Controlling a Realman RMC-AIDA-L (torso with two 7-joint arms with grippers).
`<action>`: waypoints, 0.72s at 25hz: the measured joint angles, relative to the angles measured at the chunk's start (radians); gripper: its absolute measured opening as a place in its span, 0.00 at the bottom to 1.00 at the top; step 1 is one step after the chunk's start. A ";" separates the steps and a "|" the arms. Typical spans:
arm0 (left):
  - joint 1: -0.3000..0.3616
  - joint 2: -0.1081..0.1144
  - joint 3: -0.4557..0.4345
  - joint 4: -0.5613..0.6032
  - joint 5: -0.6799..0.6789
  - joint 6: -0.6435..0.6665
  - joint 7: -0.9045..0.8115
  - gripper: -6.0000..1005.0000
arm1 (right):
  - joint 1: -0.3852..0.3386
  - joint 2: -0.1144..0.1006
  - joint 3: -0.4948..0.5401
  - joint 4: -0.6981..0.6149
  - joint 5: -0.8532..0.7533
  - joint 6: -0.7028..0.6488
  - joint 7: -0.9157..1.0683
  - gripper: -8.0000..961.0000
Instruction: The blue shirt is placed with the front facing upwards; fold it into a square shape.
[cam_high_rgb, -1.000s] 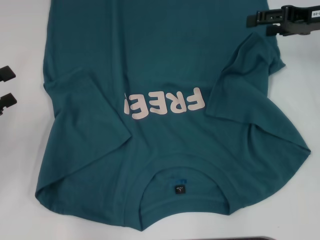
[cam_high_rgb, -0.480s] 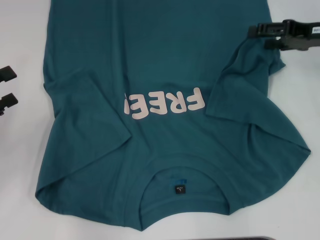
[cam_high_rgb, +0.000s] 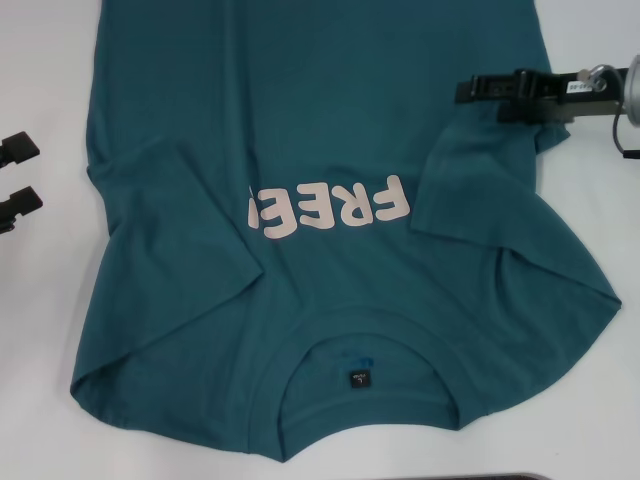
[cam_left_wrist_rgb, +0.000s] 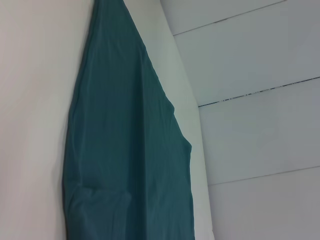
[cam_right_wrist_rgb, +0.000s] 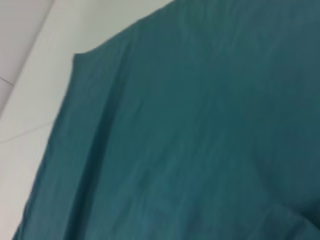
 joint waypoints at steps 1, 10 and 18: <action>0.000 0.000 0.000 0.000 0.000 0.000 0.000 0.93 | 0.001 0.001 -0.007 -0.001 0.000 0.002 0.003 0.97; 0.001 0.004 0.000 0.000 0.000 0.003 0.001 0.93 | -0.047 -0.013 0.005 -0.172 0.184 -0.254 -0.121 0.95; 0.013 0.011 0.002 -0.001 0.000 0.066 0.148 0.93 | -0.172 -0.023 0.064 -0.158 0.429 -0.458 -0.354 0.93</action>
